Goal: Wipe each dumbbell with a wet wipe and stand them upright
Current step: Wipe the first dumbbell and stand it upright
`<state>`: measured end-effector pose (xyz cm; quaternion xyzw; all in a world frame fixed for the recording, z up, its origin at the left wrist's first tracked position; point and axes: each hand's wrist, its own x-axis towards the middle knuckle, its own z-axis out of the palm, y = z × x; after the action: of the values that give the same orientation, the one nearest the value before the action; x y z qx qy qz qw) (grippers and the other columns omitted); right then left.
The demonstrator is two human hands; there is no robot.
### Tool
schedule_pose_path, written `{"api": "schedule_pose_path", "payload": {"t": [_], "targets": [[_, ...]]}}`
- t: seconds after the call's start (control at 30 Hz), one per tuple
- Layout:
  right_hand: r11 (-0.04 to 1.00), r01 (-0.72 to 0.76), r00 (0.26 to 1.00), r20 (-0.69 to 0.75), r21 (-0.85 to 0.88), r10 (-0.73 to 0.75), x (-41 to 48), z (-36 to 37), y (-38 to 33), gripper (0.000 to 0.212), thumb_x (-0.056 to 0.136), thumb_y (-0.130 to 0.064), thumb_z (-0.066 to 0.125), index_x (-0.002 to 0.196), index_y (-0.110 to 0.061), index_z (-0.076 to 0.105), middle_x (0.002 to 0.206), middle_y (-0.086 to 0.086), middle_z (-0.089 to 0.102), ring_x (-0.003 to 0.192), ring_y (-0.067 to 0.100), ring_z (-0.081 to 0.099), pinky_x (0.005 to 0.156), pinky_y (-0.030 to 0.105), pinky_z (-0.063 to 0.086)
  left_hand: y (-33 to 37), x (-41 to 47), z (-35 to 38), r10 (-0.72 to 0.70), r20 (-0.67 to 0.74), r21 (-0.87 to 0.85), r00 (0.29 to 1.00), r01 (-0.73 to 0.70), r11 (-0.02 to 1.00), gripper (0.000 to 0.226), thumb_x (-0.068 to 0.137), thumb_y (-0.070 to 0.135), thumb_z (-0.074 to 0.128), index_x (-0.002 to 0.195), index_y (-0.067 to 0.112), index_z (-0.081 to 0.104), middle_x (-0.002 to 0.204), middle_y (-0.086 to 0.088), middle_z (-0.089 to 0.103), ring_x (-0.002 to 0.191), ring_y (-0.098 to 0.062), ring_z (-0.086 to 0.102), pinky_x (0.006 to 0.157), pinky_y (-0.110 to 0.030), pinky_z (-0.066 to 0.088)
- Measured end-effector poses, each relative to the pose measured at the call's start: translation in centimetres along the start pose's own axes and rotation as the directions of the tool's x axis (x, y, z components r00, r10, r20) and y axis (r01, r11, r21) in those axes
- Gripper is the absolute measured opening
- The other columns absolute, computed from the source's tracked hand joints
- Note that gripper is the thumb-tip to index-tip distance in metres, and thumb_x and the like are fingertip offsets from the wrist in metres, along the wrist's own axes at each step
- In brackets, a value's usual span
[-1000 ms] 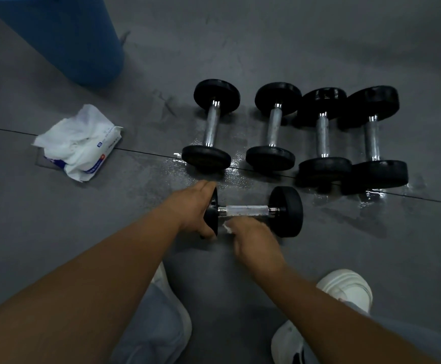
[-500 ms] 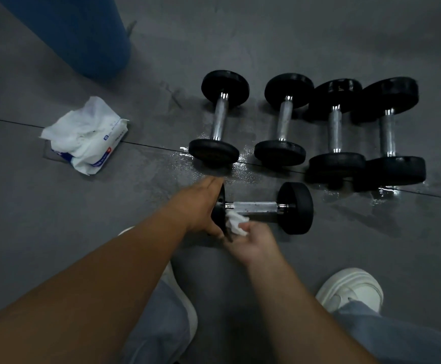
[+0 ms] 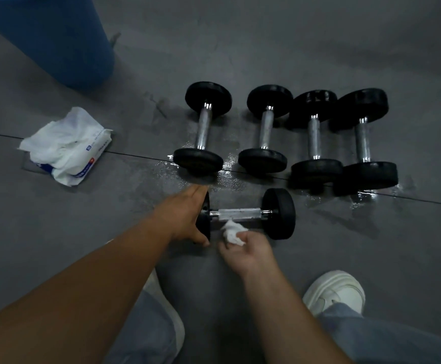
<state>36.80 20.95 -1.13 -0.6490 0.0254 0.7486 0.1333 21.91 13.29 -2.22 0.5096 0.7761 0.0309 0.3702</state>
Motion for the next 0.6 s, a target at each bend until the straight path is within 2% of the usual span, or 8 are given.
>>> {"api": "schedule_pose_path", "payload": {"t": [0.07, 0.17, 0.27, 0.3, 0.33, 0.47, 0.53, 0.6], "targets": [[0.992, 0.124, 0.99, -0.069, -0.013, -0.125, 0.8, -1.4, -1.8, 0.016, 0.089, 0.001, 0.042, 0.092, 0.002, 0.057, 0.08, 0.015, 0.054, 0.067, 0.021, 0.049, 0.079, 0.033, 0.045, 0.1, 0.0, -0.1, 0.005, 0.017, -0.005, 1.0, -0.005, 1.0, 0.129, 0.048, 0.054, 0.09, 0.15, 0.015, 0.02, 0.147, -0.004, 0.034, 0.132, -0.024, 0.043, 0.106, -0.034, 0.04], [0.987, 0.156, 0.983, -0.095, -0.044, -0.159, 0.9, -1.2, -3.1, 0.018, 0.088, -0.015, 0.057, 0.089, 0.002, 0.064, 0.073, 0.007, 0.059, 0.067, 0.017, 0.056, 0.076, 0.037, 0.049, 0.2, 0.1, -0.1, -0.012, 0.022, -0.018, 1.0, 0.012, 1.0, 0.131, 0.048, 0.055, 0.09, 0.15, 0.016, 0.019, 0.148, -0.004, 0.033, 0.131, -0.025, 0.044, 0.107, -0.037, 0.041], [0.938, 0.046, 0.999, -0.002, 0.345, -0.048, 0.9, -2.1, -1.8, 0.024, 0.096, -0.008, 0.035, 0.107, -0.008, 0.057, 0.111, 0.014, 0.058, 0.114, 0.026, 0.054, 0.107, 0.041, 0.036, 0.3, 0.0, -0.1, -0.021, 0.021, -0.025, 1.0, 0.021, 0.999, 0.13, 0.048, 0.056, 0.09, 0.15, 0.017, 0.019, 0.148, -0.003, 0.032, 0.132, -0.025, 0.043, 0.107, -0.038, 0.041], [0.89, -0.008, 1.0, 0.001, 0.455, 0.008, 1.3, -2.0, -2.0, 0.029, 0.097, -0.006, 0.03, 0.111, -0.011, 0.055, 0.118, 0.013, 0.055, 0.122, 0.024, 0.05, 0.11, 0.04, 0.032, 0.2, 0.0, -0.1, -0.017, 0.017, -0.024, 1.0, 0.017, 1.0, 0.131, 0.048, 0.056, 0.09, 0.15, 0.016, 0.019, 0.148, -0.003, 0.032, 0.132, -0.025, 0.043, 0.107, -0.037, 0.04], [0.899, 0.0, 0.999, -0.029, 0.437, 0.014, 1.8, -2.0, -2.3, 0.03, 0.097, -0.006, 0.029, 0.112, -0.011, 0.055, 0.119, 0.011, 0.056, 0.123, 0.023, 0.049, 0.11, 0.038, 0.032, 0.3, 0.0, -0.1, -0.011, 0.014, -0.024, 1.0, 0.011, 1.0, 0.131, 0.048, 0.055, 0.09, 0.151, 0.016, 0.019, 0.147, -0.003, 0.033, 0.132, -0.025, 0.043, 0.107, -0.037, 0.04], [0.972, 0.096, 0.993, -0.082, 0.213, -0.08, 1.2, -0.4, -3.5, 0.022, 0.094, -0.007, 0.039, 0.08, -0.012, 0.054, 0.077, 0.004, 0.057, 0.074, 0.015, 0.055, 0.074, 0.024, 0.042, 0.4, -0.1, 0.2, -0.019, -0.008, -0.036, 1.0, 0.019, 0.999, 0.128, 0.047, 0.055, 0.091, 0.148, 0.015, 0.023, 0.144, -0.005, 0.035, 0.128, -0.026, 0.045, 0.105, -0.038, 0.042], [0.928, 0.019, 1.0, -0.01, 0.373, -0.017, 0.9, -1.7, -2.9, 0.019, 0.094, -0.007, 0.036, 0.086, -0.011, 0.053, 0.085, 0.009, 0.058, 0.075, 0.019, 0.054, 0.084, 0.03, 0.04, 0.4, -0.1, 0.3, -0.036, -0.013, -0.056, 0.999, 0.035, 0.998, 0.124, 0.046, 0.054, 0.091, 0.145, 0.016, 0.026, 0.14, -0.004, 0.039, 0.124, -0.027, 0.048, 0.102, -0.037, 0.043], [0.921, -0.027, 0.999, 0.047, 0.388, 0.009, 1.4, -2.7, -2.3, 0.019, 0.094, -0.008, 0.034, 0.094, -0.01, 0.052, 0.098, 0.013, 0.059, 0.083, 0.022, 0.056, 0.096, 0.034, 0.036, 0.3, -0.1, 0.3, -0.036, -0.025, -0.07, 0.999, 0.034, 0.997, 0.123, 0.045, 0.055, 0.091, 0.143, 0.016, 0.028, 0.139, -0.004, 0.04, 0.122, -0.027, 0.05, 0.101, -0.038, 0.044]]}}
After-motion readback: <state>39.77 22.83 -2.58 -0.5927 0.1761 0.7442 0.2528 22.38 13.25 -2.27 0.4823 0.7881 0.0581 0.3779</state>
